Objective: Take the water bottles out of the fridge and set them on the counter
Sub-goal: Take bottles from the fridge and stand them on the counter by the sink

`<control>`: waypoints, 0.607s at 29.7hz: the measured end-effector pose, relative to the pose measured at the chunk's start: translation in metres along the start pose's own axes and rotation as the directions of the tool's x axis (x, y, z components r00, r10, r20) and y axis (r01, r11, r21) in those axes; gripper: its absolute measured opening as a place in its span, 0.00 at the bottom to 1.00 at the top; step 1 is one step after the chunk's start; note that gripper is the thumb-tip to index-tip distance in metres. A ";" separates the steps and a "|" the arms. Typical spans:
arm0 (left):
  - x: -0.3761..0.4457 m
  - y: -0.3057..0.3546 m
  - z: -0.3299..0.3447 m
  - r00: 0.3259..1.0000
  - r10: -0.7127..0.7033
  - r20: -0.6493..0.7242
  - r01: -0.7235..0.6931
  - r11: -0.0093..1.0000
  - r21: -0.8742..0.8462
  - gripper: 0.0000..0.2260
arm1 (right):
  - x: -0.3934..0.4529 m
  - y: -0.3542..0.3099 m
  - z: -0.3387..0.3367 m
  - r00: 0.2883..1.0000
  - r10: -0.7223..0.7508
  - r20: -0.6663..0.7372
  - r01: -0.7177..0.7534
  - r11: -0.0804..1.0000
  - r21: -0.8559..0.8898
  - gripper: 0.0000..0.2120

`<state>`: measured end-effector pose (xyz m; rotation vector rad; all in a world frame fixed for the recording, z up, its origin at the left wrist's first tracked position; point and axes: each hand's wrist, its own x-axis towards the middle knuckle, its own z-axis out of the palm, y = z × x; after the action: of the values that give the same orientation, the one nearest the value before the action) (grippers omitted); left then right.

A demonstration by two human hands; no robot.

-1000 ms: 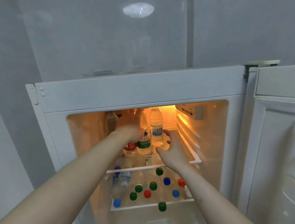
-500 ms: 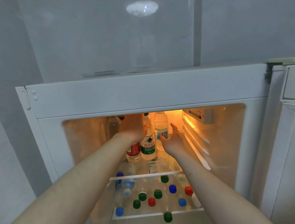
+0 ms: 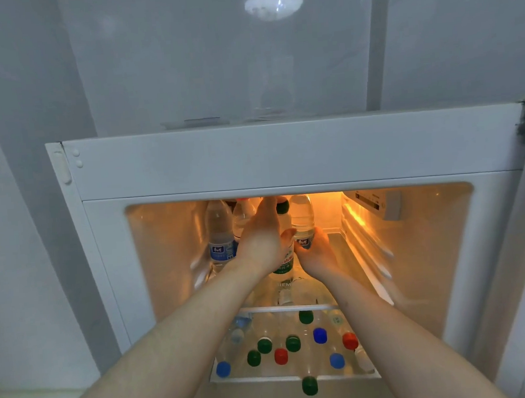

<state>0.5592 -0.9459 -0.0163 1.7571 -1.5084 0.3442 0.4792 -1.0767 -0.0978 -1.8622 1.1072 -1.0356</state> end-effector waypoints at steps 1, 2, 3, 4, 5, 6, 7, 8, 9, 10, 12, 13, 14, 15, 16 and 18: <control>-0.001 0.000 0.000 1.000 0.001 -0.002 -0.001 1.000 0.011 0.31 | -0.003 0.002 -0.001 1.000 -0.008 0.003 0.008 1.000 0.009 0.24; -0.001 -0.001 0.000 1.000 -0.006 0.001 0.006 1.000 0.023 0.34 | -0.006 0.004 -0.002 1.000 -0.015 0.004 0.015 1.000 0.016 0.25; -0.002 -0.002 0.000 1.000 -0.023 0.002 0.023 0.999 0.031 0.36 | -0.009 0.007 -0.004 1.000 -0.015 0.006 0.015 1.000 0.022 0.26; -0.001 -0.003 0.000 0.999 -0.048 -0.001 0.048 0.998 0.029 0.39 | -0.012 0.009 -0.005 1.000 -0.019 0.005 0.019 0.999 0.028 0.27; -0.001 -0.005 0.000 0.997 -0.072 -0.014 0.072 0.997 0.014 0.40 | -0.016 0.010 -0.006 1.000 -0.023 0.001 0.023 0.999 0.037 0.27; -0.001 -0.007 0.001 0.995 -0.099 -0.026 0.099 0.995 -0.011 0.41 | -0.021 0.011 -0.006 1.000 -0.025 -0.006 0.025 0.999 0.044 0.27; -0.002 -0.009 0.001 0.992 -0.119 -0.034 0.118 0.992 -0.036 0.41 | -0.025 0.011 -0.006 0.999 -0.032 -0.017 0.032 0.998 0.050 0.27; -0.002 -0.012 0.002 0.991 -0.131 -0.034 0.129 0.990 -0.054 0.40 | -0.029 0.012 -0.004 0.999 -0.034 -0.028 0.035 0.998 0.058 0.27; -0.002 -0.015 0.002 0.991 -0.130 -0.029 0.128 0.990 -0.064 0.38 | -0.032 0.013 -0.002 0.998 -0.036 -0.042 0.039 0.997 0.071 0.27; -0.002 -0.016 0.003 0.992 -0.124 -0.023 0.122 0.990 -0.066 0.36 | -0.035 0.015 -0.001 0.997 -0.043 -0.062 0.048 0.995 0.087 0.27; -0.003 -0.019 0.003 0.993 -0.114 -0.016 0.113 0.991 -0.073 0.33 | -0.041 0.015 0.001 0.994 -0.058 -0.097 0.070 0.990 0.122 0.26; -0.004 -0.019 0.002 0.994 -0.112 -0.017 0.110 0.991 -0.079 0.31 | -0.043 0.015 0.001 0.993 -0.061 -0.105 0.075 0.988 0.135 0.26; -0.005 -0.019 0.002 0.994 -0.112 -0.009 0.111 0.990 -0.082 0.30 | -0.046 0.015 0.001 0.992 -0.054 -0.111 0.071 0.986 0.151 0.26; -0.006 -0.018 0.001 0.994 -0.110 0.004 0.110 0.990 -0.090 0.29 | -0.049 0.015 0.001 0.992 -0.049 -0.118 0.068 0.984 0.162 0.27; -0.009 -0.017 0.000 0.993 -0.114 0.020 0.115 0.988 -0.099 0.28 | -0.051 0.016 0.000 0.991 -0.047 -0.128 0.068 0.984 0.167 0.28; -0.015 -0.016 -0.004 0.992 -0.120 0.036 0.124 0.985 -0.119 0.27 | -0.054 0.017 -0.001 0.988 -0.047 -0.144 0.071 0.984 0.161 0.28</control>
<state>0.5710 -0.9331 -0.0294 1.7546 -1.4035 0.1621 0.4554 -1.0337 -0.1271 -1.7207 1.0163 -1.2691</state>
